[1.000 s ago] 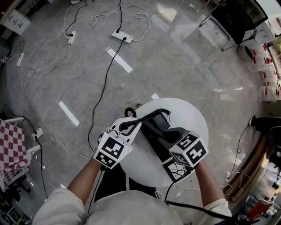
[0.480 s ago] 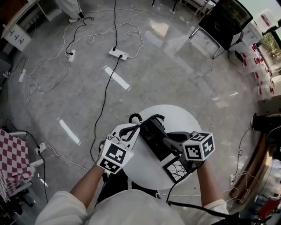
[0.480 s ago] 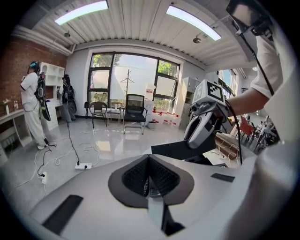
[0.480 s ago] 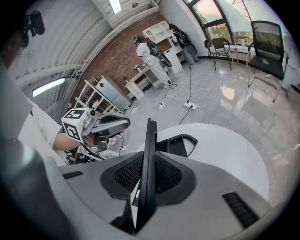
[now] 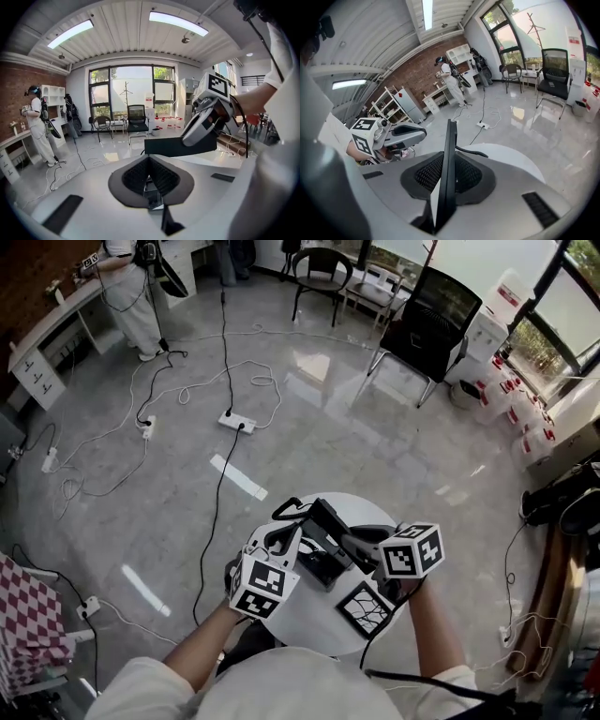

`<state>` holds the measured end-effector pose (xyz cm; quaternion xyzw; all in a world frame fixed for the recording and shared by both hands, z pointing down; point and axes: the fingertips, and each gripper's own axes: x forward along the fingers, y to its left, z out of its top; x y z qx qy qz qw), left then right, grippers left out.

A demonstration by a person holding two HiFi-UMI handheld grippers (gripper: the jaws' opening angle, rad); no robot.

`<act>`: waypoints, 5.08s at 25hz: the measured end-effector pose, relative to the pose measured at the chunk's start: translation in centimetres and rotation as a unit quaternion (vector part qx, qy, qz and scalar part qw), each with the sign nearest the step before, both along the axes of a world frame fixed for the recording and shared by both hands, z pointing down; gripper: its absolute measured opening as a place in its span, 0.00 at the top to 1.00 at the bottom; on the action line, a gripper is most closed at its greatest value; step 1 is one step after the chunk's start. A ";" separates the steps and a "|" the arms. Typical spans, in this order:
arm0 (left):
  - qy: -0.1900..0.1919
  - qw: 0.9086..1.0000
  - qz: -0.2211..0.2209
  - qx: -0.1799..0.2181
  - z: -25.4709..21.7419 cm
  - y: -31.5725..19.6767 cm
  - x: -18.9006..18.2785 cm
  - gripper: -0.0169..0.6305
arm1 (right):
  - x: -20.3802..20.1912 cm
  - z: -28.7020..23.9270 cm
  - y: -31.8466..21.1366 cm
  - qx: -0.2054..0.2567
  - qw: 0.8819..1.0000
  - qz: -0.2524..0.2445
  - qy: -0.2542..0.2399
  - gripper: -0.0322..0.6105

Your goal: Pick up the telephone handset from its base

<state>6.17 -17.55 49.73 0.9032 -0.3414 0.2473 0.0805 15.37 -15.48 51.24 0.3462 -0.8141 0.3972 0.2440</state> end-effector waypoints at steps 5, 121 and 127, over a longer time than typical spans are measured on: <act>0.041 0.998 -0.053 -0.010 -2.4 -0.9 0.3 0.96 | 1.3 -3.6 -0.6 0.052 0.995 0.073 -0.048 0.81; 0.162 0.977 -0.137 0.034 -13.6 -5.2 0.6 0.62 | 11.7 -13.9 -1.8 0.328 0.842 0.414 0.115 0.91; 0.159 0.978 -0.129 0.028 -12.8 -3.9 1.6 0.62 | 11.9 -13.9 -1.5 0.323 0.846 0.406 0.125 0.91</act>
